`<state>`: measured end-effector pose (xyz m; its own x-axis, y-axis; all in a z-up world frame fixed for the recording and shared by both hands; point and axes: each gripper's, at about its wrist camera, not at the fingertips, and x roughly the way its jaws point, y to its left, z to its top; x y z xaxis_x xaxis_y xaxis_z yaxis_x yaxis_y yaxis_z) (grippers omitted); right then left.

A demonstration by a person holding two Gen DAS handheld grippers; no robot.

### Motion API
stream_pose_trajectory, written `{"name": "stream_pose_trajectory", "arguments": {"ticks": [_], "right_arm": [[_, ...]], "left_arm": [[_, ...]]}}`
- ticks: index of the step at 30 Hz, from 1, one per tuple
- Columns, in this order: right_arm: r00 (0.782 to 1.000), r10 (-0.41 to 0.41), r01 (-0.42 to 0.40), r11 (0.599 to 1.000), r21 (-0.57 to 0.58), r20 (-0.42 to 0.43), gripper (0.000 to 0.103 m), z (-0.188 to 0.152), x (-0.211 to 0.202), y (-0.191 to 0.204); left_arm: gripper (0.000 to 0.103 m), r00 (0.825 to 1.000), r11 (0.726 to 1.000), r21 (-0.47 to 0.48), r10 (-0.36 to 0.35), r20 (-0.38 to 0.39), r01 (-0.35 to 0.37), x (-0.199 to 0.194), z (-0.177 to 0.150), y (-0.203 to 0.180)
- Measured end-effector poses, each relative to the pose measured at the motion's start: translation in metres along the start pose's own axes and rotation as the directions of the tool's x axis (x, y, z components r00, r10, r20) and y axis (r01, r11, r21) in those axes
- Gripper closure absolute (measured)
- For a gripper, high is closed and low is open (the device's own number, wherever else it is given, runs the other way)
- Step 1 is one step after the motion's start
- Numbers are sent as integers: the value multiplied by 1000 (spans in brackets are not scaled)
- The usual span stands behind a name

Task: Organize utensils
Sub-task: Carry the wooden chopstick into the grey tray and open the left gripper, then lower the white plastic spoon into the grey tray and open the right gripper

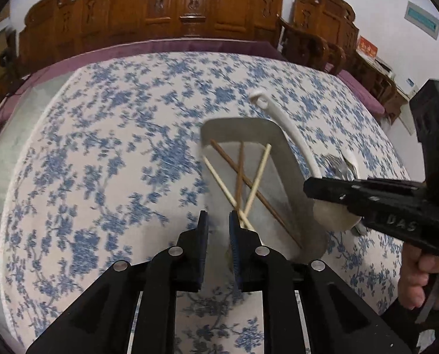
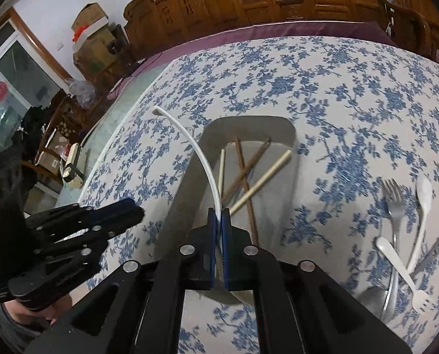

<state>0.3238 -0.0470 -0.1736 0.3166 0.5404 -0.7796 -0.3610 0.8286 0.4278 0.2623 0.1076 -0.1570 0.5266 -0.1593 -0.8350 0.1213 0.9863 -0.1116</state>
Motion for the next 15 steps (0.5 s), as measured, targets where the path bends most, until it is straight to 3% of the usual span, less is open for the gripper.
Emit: {"name": "stream_pose_trajectory", "arguments": {"ticks": [8, 15], "right_arm": [[999, 36, -36, 998, 55, 2, 99, 5, 10, 10], [999, -20, 24, 995, 99, -36, 96, 0, 32, -2]], "left_arm": [[90, 999, 999, -30, 28, 33, -27, -17, 2, 22], [90, 998, 999, -40, 25, 50, -23, -21, 4, 26]]}}
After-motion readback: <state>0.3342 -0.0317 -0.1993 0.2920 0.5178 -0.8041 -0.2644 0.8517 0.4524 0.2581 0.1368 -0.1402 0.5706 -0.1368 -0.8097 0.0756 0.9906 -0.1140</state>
